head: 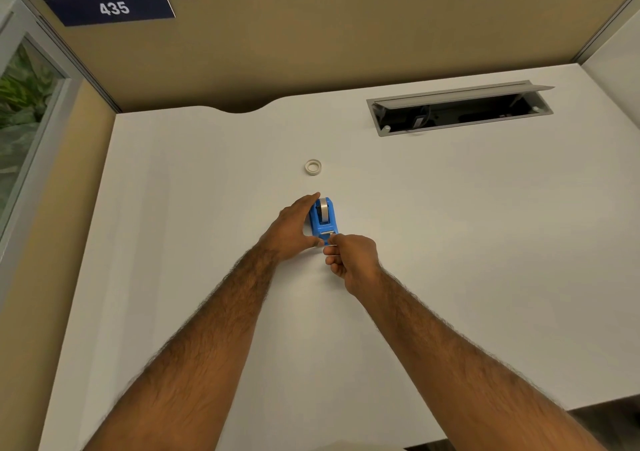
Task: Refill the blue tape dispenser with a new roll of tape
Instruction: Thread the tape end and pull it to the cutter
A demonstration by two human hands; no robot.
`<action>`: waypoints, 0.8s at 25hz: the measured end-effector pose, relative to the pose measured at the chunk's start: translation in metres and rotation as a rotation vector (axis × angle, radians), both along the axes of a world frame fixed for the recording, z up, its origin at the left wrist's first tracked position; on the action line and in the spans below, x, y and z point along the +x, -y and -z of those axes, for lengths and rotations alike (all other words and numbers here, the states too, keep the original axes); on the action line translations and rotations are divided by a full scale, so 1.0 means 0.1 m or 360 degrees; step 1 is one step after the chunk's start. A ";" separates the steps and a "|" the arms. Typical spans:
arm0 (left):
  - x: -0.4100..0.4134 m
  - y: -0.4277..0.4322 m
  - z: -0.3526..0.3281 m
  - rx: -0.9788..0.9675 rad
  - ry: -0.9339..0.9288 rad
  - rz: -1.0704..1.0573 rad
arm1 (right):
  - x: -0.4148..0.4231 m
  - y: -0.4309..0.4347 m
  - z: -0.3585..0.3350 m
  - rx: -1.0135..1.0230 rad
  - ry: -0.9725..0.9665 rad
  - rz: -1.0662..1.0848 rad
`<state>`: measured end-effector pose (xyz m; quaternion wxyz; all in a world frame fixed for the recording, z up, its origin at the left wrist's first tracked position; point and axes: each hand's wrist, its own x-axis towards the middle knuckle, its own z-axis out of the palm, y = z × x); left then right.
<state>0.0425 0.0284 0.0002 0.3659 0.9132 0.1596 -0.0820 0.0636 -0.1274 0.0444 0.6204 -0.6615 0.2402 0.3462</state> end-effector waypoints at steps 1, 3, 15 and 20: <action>0.00 0.01 -0.01 0.0007 -0.0007 -0.0001 | 0.00 0.00 0.01 0.0000 0.0011 -0.0006; -0.01 0.03 -0.05 -0.0008 -0.0004 -0.0004 | 0.00 0.00 0.02 -0.0008 0.0036 -0.0023; -0.04 0.06 -0.17 -0.0014 0.0103 0.0088 | -0.01 0.03 0.00 0.0009 0.0149 -0.0103; -0.03 0.05 -0.17 -0.0026 0.0081 0.0085 | -0.03 0.03 -0.03 0.0013 0.0262 -0.0150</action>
